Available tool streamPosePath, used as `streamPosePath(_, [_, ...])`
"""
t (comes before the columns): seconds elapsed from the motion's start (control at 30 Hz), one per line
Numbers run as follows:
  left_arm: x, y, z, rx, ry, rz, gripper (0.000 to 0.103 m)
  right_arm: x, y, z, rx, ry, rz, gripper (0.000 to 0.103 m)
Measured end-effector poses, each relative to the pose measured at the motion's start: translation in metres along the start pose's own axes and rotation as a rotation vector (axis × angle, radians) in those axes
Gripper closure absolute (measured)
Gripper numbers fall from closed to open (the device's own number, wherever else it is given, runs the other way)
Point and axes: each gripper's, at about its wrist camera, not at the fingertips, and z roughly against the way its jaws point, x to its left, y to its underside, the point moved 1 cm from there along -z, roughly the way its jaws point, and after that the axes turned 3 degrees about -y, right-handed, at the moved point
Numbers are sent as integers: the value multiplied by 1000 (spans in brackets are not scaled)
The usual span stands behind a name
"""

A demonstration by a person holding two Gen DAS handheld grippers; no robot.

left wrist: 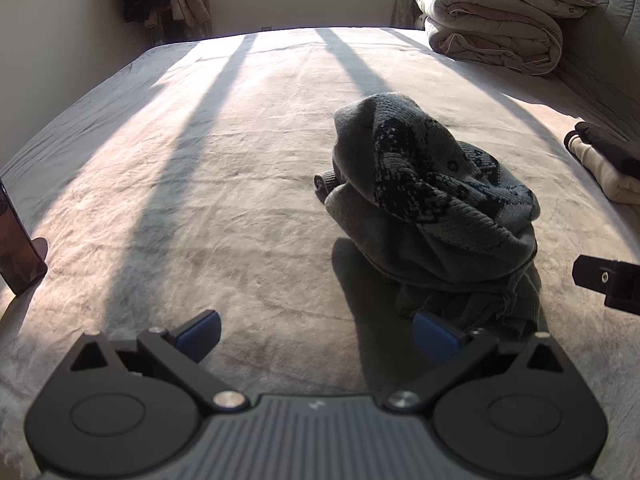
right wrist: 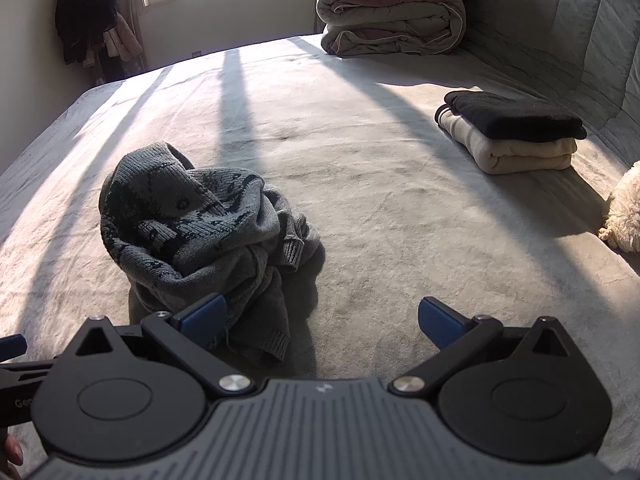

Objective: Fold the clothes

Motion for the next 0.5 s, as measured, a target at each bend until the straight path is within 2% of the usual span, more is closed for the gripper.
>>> streamPosePath(0.5, [5, -7, -13, 24, -15, 33, 1, -4, 1, -12, 41, 2, -12, 0])
